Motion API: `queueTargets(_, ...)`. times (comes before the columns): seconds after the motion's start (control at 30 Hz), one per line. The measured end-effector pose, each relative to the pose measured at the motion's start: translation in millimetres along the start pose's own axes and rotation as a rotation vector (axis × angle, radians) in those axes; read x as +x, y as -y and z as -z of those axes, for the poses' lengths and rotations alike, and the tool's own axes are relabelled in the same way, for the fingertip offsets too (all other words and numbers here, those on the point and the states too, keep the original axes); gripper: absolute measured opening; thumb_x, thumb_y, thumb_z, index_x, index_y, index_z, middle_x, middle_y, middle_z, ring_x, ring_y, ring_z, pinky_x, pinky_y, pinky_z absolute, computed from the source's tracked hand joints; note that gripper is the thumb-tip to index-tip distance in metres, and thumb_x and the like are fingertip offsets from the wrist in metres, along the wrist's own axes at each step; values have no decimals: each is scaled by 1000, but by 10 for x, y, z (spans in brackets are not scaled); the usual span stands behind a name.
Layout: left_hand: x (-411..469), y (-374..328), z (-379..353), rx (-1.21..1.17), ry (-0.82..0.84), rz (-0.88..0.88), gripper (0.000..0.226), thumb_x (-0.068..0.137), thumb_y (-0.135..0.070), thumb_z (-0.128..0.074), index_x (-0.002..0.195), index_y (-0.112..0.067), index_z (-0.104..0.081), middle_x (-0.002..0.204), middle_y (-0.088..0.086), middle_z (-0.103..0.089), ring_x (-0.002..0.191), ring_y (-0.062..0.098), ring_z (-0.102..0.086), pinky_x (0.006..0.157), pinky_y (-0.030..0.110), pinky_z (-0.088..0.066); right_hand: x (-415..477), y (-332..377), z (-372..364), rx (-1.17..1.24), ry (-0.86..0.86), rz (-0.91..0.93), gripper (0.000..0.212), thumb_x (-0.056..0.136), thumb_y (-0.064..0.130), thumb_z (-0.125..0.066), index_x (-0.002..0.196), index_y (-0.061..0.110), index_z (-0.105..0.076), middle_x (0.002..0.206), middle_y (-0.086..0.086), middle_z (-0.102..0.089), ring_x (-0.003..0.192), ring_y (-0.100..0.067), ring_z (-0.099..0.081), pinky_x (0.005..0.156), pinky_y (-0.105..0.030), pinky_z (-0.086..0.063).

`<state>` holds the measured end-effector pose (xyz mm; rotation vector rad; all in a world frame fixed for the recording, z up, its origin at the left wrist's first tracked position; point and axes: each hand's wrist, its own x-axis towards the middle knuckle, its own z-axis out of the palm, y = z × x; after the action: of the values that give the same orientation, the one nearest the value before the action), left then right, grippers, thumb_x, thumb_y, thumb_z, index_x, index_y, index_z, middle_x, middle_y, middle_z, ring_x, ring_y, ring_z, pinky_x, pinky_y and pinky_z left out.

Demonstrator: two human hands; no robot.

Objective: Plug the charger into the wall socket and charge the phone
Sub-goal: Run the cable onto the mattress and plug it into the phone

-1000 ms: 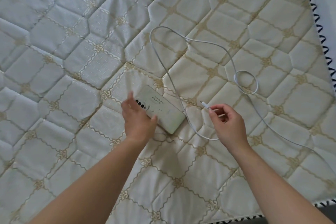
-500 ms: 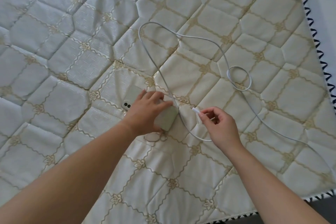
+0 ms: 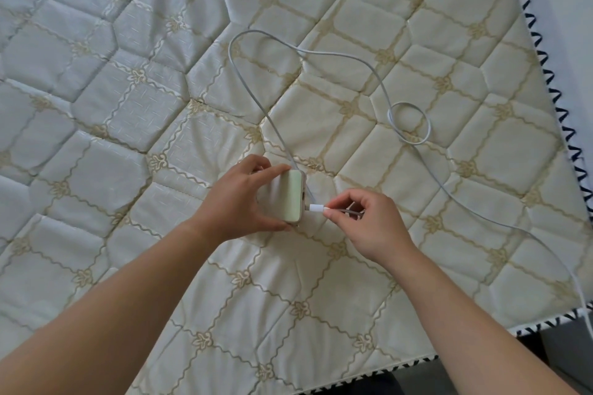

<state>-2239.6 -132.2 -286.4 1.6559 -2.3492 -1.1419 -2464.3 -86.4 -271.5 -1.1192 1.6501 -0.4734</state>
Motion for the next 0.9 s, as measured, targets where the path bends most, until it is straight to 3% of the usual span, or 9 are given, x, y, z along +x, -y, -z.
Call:
queueTargets(0.1,1,-17,-2,-24,2,18,96,45,-59,-79,132,-34,-47,119,-2,-48,106,12,-48,82,24,-39,-33,2,-27,7,-54,24,12,72,27,-74,66,34,-67,69,24,-64,58,1,-52,53,-8,-41)
queueTargets(0.27,-5,-26,-13,-31,4,35,96,44,-56,-81,131,-34,-47,120,-2,-48,107,12,-49,83,24,-41,-37,26,-50,16,-175,136,19,73,22,-74,65,36,-64,77,22,-64,65,2,-55,56,-8,-41)
queueTargets(0.37,-15,-33,-8,-28,7,40,97,45,-57,-80,132,-35,-46,121,-2,-48,107,13,-48,82,26,-42,-26,38,-71,-47,-165,194,14,72,19,-74,68,29,-67,64,11,-61,66,1,-54,56,-7,-39)
queueTargets(0.57,-34,-31,-6,-12,39,22,96,45,-60,-78,132,-36,-45,120,-4,-46,107,12,-47,81,27,-44,2,60,-72,-138,-174,258,5,73,17,-74,73,18,-69,64,18,-56,68,-3,-54,59,-8,-37)
queueTargets(0.9,-28,-28,-24,-62,-7,43,96,46,-58,-79,133,-34,-45,123,-4,-49,110,14,-48,86,26,-41,11,50,-110,-65,-121,127,6,77,23,-71,73,25,-66,56,13,-55,52,1,-51,48,-8,-35)
